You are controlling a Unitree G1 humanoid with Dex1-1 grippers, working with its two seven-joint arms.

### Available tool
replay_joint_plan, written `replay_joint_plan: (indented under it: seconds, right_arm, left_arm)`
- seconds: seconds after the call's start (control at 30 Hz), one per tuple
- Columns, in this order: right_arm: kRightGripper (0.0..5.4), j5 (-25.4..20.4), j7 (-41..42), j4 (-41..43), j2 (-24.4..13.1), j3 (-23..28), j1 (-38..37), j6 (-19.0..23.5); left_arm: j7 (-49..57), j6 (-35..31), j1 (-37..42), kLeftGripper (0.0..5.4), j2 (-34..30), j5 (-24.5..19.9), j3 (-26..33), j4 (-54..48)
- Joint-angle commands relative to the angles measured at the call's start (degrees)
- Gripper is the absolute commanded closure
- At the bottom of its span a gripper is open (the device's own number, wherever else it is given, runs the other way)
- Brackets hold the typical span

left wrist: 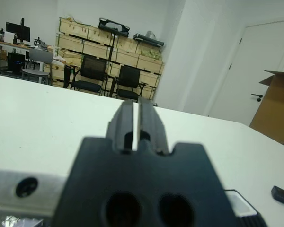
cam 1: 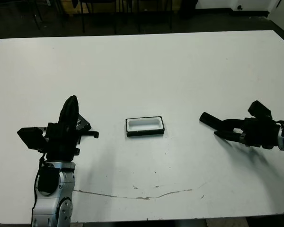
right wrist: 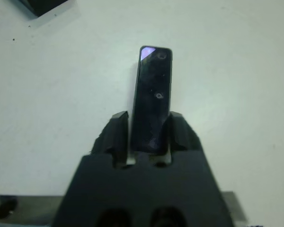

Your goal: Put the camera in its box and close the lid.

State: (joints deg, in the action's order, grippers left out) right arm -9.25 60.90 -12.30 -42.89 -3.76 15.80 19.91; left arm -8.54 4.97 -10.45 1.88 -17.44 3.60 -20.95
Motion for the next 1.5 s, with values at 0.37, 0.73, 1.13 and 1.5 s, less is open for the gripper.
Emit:
replay_joint_plan:
  seconds: [0.37, 0.73, 1.13, 1.5]
  right_arm:
    - [4.77, -0.36, -2.41, 14.81, -3.91, 1.09, -4.09, 11.58]
    - [4.78, -6.65, -14.88, 7.15, 10.45, 9.48, 0.66, -1.19]
    - [4.78, -12.59, -7.04, 15.65, 9.62, -2.64, 22.13, 18.43]
    - [4.78, 0.13, 8.89, 1.42, 10.80, -18.90, 32.93, 3.50]
  left_arm:
    - [1.43, -1.71, -0.95, 5.40, -0.34, 0.18, 0.15, -0.47]
    - [0.94, -1.35, -0.83, 5.40, -0.44, 0.17, -0.16, -0.03]
    - [0.79, -1.10, -0.24, 5.40, -0.70, 1.12, -0.27, 0.22]
    - [1.55, -1.59, -0.47, 5.40, -0.38, 1.92, -0.68, -0.49]
